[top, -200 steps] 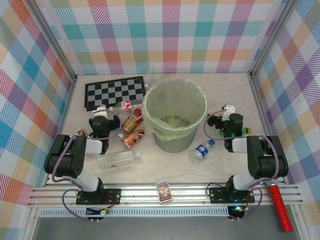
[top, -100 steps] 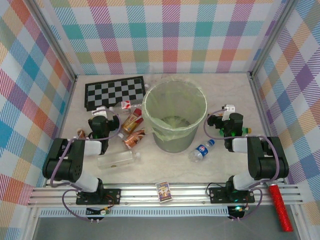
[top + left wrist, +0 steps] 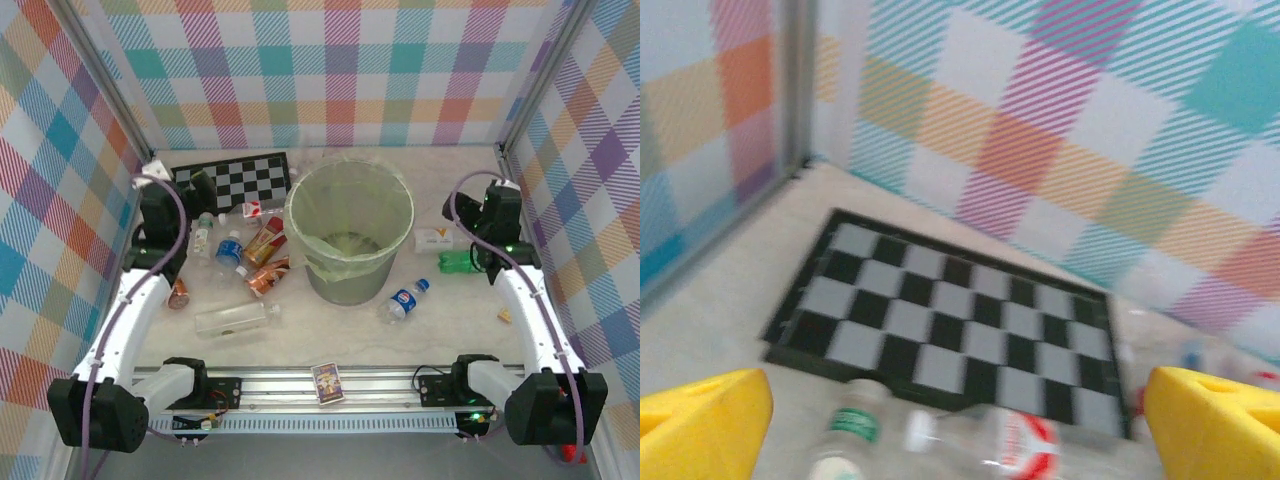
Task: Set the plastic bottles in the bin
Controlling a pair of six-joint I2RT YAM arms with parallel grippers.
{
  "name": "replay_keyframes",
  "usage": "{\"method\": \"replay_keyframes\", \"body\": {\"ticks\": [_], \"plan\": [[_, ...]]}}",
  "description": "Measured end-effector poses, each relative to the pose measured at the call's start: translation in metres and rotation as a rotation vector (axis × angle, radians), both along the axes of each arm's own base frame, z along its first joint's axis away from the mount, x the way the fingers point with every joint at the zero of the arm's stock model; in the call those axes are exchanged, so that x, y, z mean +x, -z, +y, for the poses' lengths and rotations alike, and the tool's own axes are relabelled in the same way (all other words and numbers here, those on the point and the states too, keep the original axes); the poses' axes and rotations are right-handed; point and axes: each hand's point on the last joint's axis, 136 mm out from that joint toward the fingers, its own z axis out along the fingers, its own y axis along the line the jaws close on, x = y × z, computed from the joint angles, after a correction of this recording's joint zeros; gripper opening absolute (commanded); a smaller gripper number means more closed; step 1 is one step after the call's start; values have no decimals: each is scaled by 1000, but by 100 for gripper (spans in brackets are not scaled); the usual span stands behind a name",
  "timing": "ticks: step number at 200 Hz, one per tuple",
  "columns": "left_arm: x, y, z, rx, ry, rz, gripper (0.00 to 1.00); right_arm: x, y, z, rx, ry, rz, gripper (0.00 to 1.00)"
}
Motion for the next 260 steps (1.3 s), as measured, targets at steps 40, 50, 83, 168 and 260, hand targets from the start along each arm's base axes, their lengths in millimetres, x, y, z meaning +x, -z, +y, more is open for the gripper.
{"method": "replay_keyframes", "body": {"ticks": [40, 50, 83, 168, 260], "plan": [[1, -48, -91, -107, 361, 49, 89, -44, 65, -19, 181, 198, 332, 90], [-1, -47, -114, -123, 446, 78, 88, -51, 75, -23, 228, 243, 379, 88], [-20, -21, -165, -160, 642, 202, 86, -55, 89, -29, 366, 335, 404, 84], [-46, 20, -227, -222, 833, 353, 78, -41, 150, -23, 500, 399, 524, 83], [-51, 33, -248, -211, 876, 389, 56, -23, 194, -24, 522, 420, 580, 65]]}}
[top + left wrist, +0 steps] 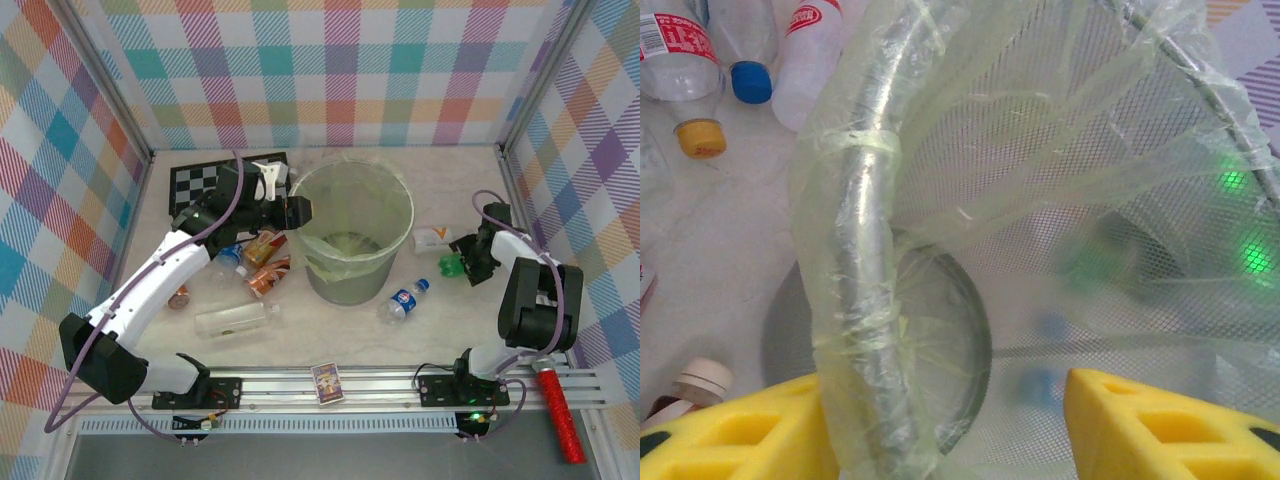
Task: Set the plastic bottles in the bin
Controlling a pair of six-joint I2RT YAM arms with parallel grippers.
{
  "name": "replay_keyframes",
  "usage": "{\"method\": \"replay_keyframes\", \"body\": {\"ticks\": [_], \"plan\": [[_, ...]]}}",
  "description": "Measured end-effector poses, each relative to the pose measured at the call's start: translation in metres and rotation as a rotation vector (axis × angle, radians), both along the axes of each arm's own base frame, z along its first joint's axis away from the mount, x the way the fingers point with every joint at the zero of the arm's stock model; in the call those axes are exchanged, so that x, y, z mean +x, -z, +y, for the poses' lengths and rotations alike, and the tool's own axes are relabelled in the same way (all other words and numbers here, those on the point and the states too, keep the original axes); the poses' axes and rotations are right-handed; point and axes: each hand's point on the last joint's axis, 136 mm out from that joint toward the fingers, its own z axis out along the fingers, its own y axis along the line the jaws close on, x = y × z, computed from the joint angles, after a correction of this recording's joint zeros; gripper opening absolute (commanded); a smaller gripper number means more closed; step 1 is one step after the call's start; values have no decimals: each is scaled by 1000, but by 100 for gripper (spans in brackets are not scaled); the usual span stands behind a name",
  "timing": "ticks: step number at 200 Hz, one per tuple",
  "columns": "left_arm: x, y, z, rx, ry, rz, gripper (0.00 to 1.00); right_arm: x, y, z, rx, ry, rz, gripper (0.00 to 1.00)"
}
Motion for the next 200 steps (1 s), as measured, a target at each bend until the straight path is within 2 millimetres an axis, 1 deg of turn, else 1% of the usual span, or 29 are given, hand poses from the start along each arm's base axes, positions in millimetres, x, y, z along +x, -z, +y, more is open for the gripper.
{"method": "replay_keyframes", "body": {"ticks": [32, 44, 57, 71, 90, 114, 131, 139, 147, 152, 158, 166, 173, 184, 200], "plan": [[1, 1, 1, 5, -6, 0, 54, -1, -5, 1, -4, -17, -7, 53], [2, 2, 0, 7, -7, 1, 54, -4, -13, 1, -15, -31, -18, 49], [3, 5, 0, 11, -8, 6, 53, -9, -29, 1, -35, -53, -43, 45], [4, 7, 0, 15, -10, 11, 52, -13, -54, 1, -59, -83, -86, 41], [5, 9, -1, 18, -10, 16, 52, -13, -99, 2, -95, -125, -177, 37], [6, 11, -1, 20, -10, 20, 51, -10, -168, 9, -121, -189, -331, 31], [6, 11, -1, 19, -10, 19, 50, -8, -219, 21, -126, -249, -440, 28], [6, 11, -2, 19, -11, 17, 49, -6, -242, 30, -128, -283, -491, 27], [7, 10, -2, 16, -10, 14, 49, -4, -267, 44, -125, -334, -544, 26], [8, 10, -3, 14, -9, 9, 49, -4, -278, 51, -125, -360, -565, 25], [9, 10, -4, 13, -9, 7, 48, -3, -295, 66, -119, -410, -603, 25], [10, 9, -5, 10, -7, 4, 48, -2, -314, 83, -110, -470, -638, 24], [11, 9, -6, 9, -6, 1, 48, -1, -331, 104, -102, -535, -677, 24], [12, 8, -8, 4, -4, -7, 47, 0, -352, 135, -84, -633, -721, 23], [12, 7, -10, 3, -2, -14, 47, -1, -370, 179, -58, -766, -760, 22]]}}
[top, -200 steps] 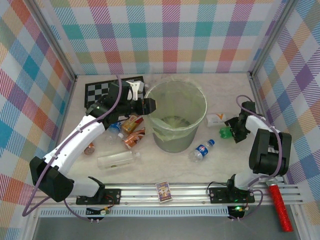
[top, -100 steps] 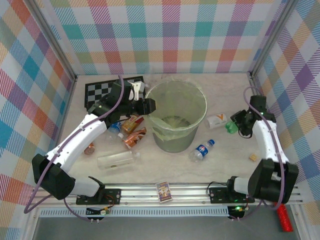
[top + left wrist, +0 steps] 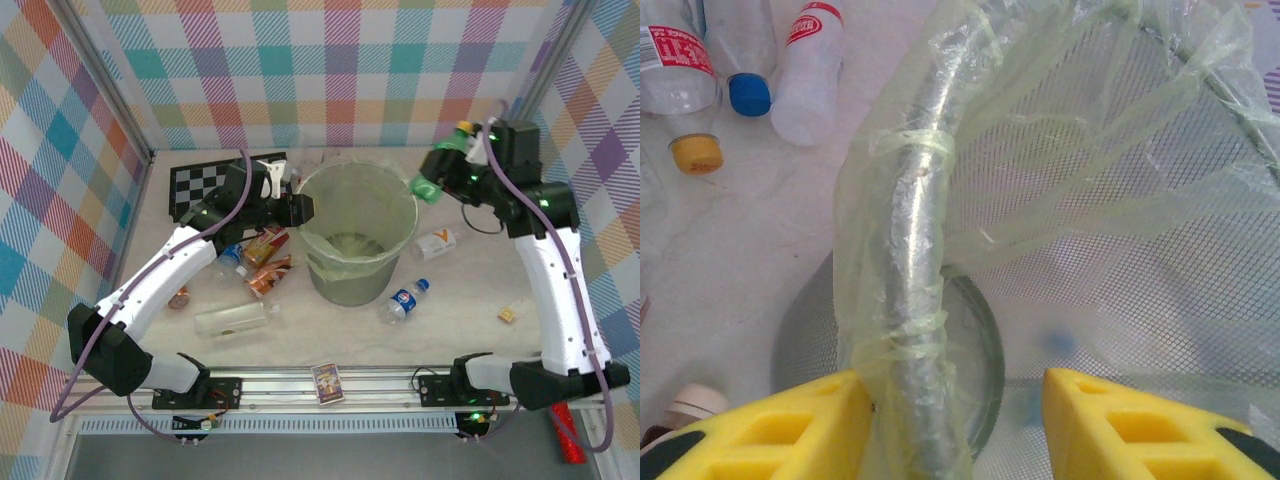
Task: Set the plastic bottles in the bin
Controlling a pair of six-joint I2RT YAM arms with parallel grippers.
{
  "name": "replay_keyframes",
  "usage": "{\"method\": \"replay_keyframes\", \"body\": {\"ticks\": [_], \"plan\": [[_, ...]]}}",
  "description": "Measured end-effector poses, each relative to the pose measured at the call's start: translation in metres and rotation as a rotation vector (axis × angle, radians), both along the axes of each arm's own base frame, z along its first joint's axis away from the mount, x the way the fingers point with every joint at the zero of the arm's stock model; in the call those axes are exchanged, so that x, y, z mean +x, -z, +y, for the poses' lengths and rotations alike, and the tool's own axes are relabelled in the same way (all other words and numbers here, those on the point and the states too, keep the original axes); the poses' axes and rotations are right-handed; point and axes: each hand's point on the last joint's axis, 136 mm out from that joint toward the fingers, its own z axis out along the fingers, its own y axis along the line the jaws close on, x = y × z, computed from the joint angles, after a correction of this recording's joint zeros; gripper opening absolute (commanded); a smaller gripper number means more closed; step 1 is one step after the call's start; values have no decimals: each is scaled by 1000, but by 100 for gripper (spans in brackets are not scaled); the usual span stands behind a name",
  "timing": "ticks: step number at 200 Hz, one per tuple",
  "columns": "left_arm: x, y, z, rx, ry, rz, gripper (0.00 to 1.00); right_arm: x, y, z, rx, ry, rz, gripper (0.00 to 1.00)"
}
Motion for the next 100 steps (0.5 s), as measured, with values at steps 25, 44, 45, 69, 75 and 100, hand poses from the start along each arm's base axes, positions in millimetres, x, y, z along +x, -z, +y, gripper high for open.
{"method": "replay_keyframes", "body": {"ticks": [25, 44, 45, 69, 75, 100], "plan": [[0, -1, -1, 2, -1, -6, 46, 0, 3, 61, -51, -168, 20, 21], [1, -1, -1, 4, -6, -9, 45, 4, 25, 99, -138, -257, 75, 21], [1, -1, -1, 4, -6, -9, 45, 4, 25, 100, -142, -258, 77, 21], [2, -1, 0, 7, -17, -11, 43, 7, 73, 135, -293, -329, 188, 21], [2, -1, 1, 9, -19, -12, 43, 6, 86, 139, -330, -341, 220, 21], [4, 0, 2, 12, -30, -13, 42, -2, 134, 145, -453, -377, 350, 21]]}}
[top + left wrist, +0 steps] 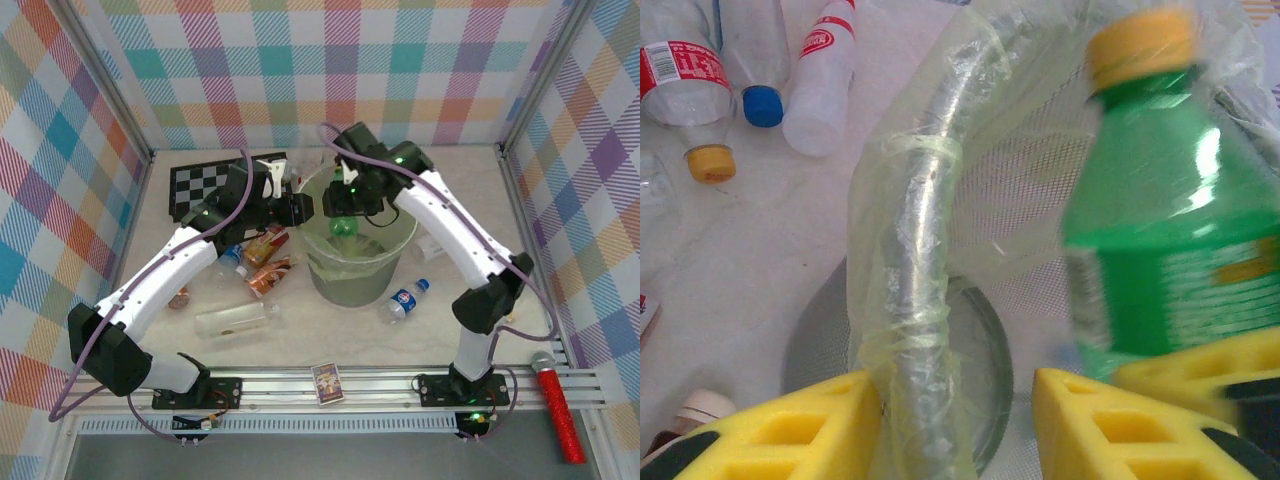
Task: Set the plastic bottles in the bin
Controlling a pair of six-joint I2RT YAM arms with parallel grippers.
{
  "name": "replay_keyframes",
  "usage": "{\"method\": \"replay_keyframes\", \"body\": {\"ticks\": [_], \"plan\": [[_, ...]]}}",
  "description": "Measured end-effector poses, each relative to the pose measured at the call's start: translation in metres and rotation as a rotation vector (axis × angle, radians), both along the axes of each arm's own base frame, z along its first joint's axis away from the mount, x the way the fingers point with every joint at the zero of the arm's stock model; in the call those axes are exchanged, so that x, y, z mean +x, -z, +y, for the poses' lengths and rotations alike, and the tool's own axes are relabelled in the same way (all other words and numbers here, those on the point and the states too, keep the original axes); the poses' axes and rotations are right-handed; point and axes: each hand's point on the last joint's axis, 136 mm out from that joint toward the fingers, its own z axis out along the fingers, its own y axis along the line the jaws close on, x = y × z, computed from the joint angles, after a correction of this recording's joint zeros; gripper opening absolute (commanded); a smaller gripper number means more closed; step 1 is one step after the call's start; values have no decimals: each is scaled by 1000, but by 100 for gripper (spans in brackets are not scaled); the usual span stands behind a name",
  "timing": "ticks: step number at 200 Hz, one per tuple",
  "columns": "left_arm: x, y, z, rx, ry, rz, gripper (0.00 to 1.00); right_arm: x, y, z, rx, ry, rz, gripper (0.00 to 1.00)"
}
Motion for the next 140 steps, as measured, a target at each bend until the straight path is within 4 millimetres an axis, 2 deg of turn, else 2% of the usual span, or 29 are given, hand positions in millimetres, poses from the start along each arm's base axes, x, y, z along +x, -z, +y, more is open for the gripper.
{"method": "replay_keyframes", "body": {"ticks": [44, 64, 86, 117, 140], "plan": [[2, 0, 2, 0, -24, 2, 39, -8, 47, -14, -113, 13, 102, 26], [3, 0, 3, 1, -29, 2, 39, -8, 71, -15, -142, 19, 141, 37], [3, 0, 3, 2, -32, 2, 39, -9, 92, -14, -163, 25, 175, 53], [3, 0, 4, 2, -33, 2, 38, -7, 93, -13, -153, 38, 169, 71], [4, 0, 4, 5, -38, 0, 38, -7, 88, -13, -140, 40, 158, 76]]}}
